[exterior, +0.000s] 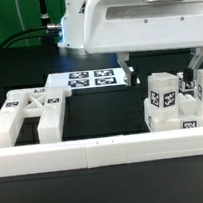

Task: Assemble chair

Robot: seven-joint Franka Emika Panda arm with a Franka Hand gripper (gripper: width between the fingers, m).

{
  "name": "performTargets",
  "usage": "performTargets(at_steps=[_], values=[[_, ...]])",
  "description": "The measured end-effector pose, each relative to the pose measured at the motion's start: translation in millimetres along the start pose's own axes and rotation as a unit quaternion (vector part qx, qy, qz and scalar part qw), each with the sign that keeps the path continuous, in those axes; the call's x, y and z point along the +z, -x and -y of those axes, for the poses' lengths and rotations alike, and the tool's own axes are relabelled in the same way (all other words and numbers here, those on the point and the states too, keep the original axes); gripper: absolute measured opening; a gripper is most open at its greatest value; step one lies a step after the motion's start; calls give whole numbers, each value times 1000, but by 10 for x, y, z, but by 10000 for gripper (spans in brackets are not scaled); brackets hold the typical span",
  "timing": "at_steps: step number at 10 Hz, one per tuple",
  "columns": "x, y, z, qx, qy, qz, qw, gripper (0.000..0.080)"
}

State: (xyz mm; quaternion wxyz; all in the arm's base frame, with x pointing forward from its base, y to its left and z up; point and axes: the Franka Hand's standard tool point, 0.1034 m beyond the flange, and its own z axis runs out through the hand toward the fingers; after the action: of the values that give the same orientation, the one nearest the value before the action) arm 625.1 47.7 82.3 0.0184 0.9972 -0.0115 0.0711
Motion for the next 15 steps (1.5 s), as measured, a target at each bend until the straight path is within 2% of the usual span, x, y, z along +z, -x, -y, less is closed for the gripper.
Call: performTargets(at_steps=[1,2,3,4,7,10,12,15], values=[[4,2,-1,6,0,0,1000,601],[6,3,-1,19,0,0,1000,415],[7,4,-3,19,0,1,1000,415],[8,4,-4,28,0,1,1000,282],[15,3,-43,135,1,1,991,282],[22,-11,-207,251,11,-2,968,282],[23,3,-245,304,14,1,953,287],[7,10,-252,296,15,3,955,289]])
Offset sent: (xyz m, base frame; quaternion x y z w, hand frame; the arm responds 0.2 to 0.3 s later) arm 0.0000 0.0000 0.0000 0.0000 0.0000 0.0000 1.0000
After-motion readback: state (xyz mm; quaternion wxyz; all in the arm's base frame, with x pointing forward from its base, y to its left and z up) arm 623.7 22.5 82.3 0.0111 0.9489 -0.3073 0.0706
